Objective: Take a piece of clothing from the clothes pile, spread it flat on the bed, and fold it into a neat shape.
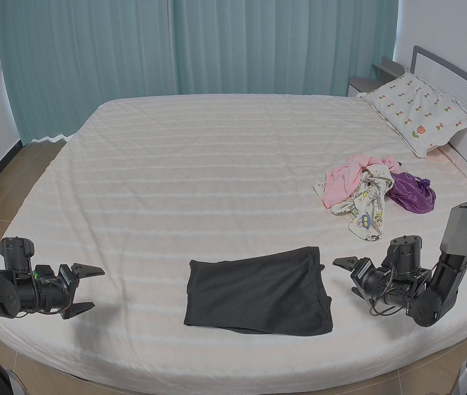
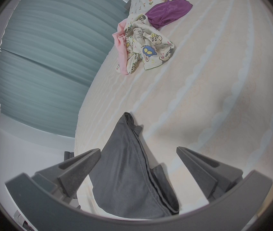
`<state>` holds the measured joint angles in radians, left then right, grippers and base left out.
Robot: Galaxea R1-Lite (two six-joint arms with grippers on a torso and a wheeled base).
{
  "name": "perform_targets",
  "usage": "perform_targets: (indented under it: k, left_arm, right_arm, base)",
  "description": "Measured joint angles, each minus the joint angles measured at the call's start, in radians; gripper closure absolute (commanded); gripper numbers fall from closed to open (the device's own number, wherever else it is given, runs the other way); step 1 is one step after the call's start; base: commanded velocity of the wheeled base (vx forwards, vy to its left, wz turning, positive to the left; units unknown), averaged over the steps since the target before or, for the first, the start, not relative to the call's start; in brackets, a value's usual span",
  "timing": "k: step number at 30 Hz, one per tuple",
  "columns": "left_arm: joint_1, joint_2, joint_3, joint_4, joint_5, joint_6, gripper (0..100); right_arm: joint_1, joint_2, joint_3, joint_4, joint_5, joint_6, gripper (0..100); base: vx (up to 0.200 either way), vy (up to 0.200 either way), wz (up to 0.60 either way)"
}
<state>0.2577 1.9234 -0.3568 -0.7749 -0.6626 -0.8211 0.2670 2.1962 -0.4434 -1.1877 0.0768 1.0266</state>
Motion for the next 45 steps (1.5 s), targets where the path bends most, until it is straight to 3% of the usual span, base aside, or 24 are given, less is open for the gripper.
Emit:
perform_targets:
  k: [11,32,37,45]
  left_arm:
    - [0.001,0.001,0.001,-0.001,0.000,0.001,0]
    - [-0.044,-0.005,0.006,0.001,0.010,-0.003,0]
    - [-0.112,-0.008,0.008,0.001,0.122,-0.005,0]
    - [-0.324,-0.003,-0.002,-0.004,0.302,0.000,0]
  right_arm:
    - [0.022,0.020,0.075,-0.064,-0.001,0.015,0]
    - [0.022,0.021,0.079,-0.066,-0.005,0.011,0]
    - [0.023,0.021,0.079,-0.071,-0.006,0.011,0]
    - [0.031,0.021,0.085,-0.075,-0.007,0.010,0]
  base:
    - [0.000,0.000,0.00]
    - [0.000,-0.200,0.00]
    - [0.000,-0.120,0.00]
    - [0.000,0.000,0.00]
